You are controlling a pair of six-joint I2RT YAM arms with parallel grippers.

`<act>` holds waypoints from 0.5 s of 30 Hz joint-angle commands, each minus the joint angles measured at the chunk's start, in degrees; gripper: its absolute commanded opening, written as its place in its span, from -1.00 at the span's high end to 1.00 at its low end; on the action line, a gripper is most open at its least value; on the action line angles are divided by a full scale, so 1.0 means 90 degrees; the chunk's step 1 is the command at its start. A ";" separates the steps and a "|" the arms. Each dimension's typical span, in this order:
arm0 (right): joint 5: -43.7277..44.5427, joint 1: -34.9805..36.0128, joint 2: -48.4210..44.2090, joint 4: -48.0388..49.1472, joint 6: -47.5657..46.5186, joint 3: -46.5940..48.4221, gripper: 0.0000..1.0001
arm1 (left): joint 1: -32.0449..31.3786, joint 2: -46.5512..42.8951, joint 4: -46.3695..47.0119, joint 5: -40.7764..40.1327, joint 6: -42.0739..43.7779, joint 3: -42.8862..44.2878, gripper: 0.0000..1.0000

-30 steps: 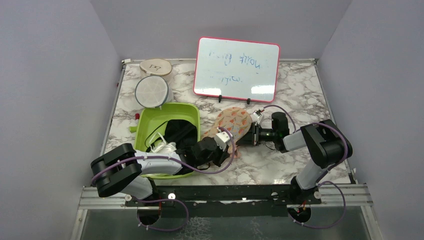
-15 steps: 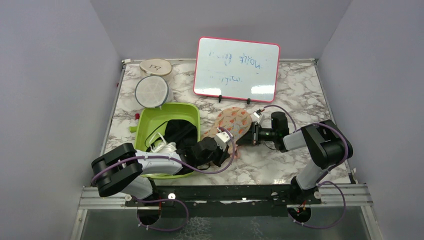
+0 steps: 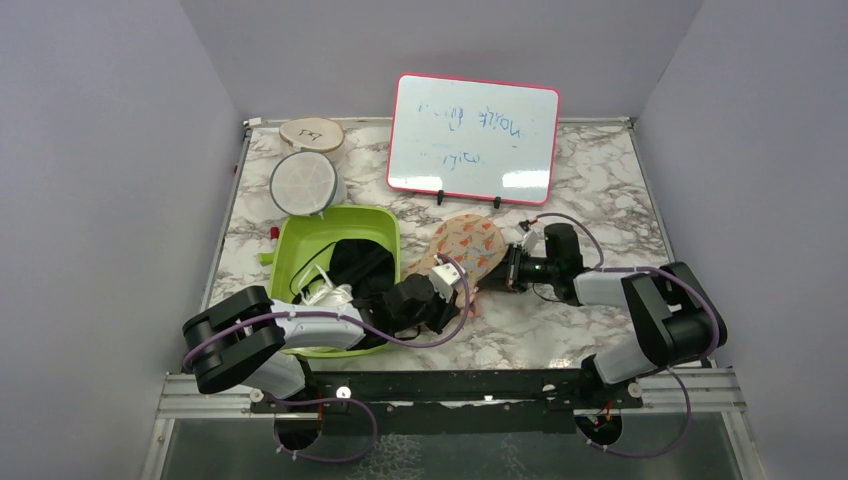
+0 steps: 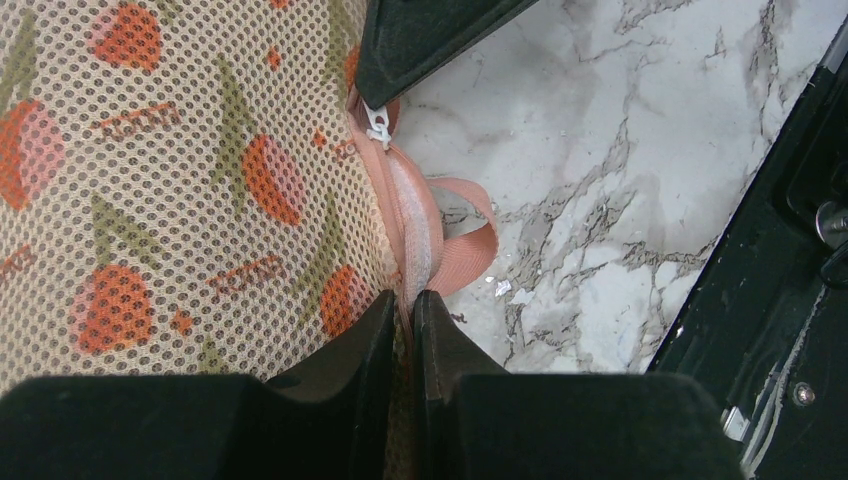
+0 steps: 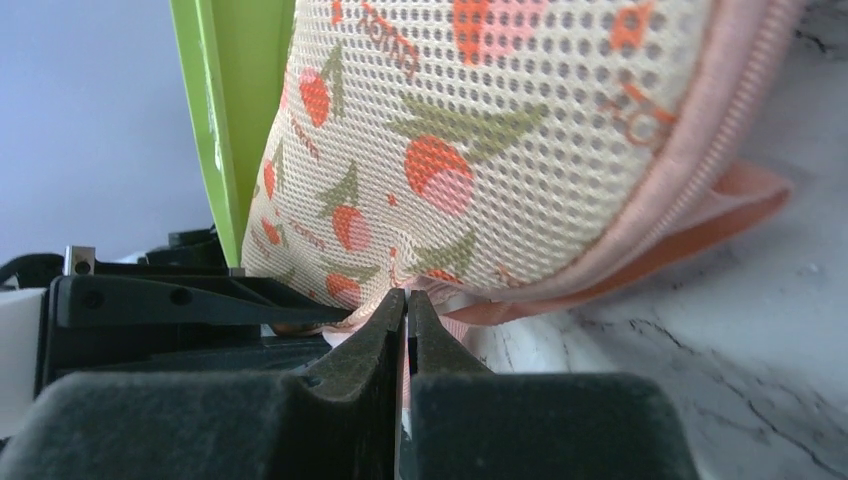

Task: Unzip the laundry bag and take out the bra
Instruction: Unzip the laundry bag at the center of the board.

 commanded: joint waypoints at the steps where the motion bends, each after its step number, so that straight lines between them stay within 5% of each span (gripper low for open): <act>1: 0.0843 0.0028 -0.0396 -0.0545 0.0643 0.0060 0.99 | -0.0024 -0.0032 0.0101 0.0130 -0.0083 -0.0063 1.00; 15: 0.0506 0.0075 0.0126 0.0987 0.1117 -0.0456 0.98 | -0.0028 0.0015 0.0109 0.0238 -0.0095 0.0005 1.00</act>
